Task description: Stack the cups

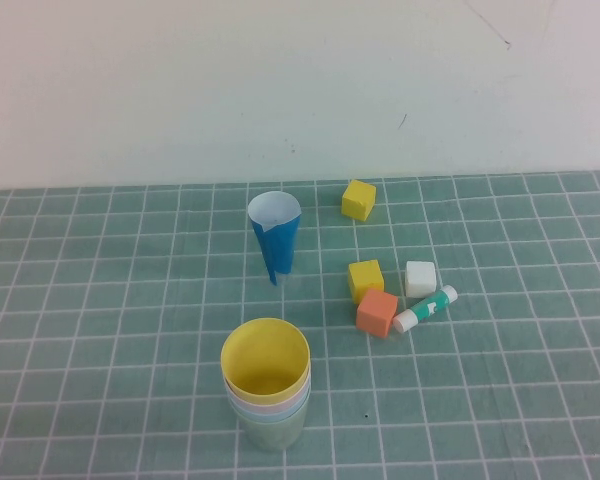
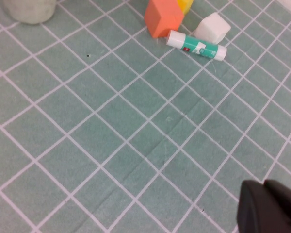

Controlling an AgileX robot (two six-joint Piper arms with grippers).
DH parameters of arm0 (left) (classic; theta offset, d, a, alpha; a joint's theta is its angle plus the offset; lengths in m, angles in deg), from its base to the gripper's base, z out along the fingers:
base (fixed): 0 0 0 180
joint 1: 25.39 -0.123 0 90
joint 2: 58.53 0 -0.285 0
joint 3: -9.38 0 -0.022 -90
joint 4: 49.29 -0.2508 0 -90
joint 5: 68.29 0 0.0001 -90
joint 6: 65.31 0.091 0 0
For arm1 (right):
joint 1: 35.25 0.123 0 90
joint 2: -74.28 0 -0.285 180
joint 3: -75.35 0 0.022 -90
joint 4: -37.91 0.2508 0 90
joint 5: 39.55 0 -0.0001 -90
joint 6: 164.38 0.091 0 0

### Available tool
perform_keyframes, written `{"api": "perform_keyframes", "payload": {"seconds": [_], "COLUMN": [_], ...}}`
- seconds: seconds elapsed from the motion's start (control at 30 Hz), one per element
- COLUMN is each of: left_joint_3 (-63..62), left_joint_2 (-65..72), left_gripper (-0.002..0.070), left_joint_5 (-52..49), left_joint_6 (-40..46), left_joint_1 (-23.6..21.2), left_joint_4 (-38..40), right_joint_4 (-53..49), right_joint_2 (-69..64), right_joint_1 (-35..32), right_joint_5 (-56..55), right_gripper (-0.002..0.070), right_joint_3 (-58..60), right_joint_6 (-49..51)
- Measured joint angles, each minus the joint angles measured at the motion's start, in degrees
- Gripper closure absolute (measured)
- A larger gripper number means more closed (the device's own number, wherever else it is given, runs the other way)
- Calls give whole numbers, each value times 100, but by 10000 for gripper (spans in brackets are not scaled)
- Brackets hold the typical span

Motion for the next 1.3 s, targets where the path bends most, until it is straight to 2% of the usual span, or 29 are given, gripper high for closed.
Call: {"api": "perform_keyframes", "payload": {"seconds": [0.73,0.9,1.03,1.3], "left_joint_3": [0,0,0,0], "left_joint_2": [0,0,0,0], "left_gripper": [676,676,676,676], "left_joint_5": [-7,-12,-12,-12], "left_joint_6": [16,16,26,38], "left_joint_1": [0,0,0,0], "left_joint_4": [0,0,0,0], "right_joint_4": [0,182,578,800], "right_joint_2": [0,132,571,1668], "right_joint_1": [0,-90,-687,-2745], "right_joint_5": [0,-56,-395,-1108], "right_gripper": [678,678,678,678], "right_joint_3": [0,0,85,915], "right_joint_6": [0,-374,-1114,-1503]}}
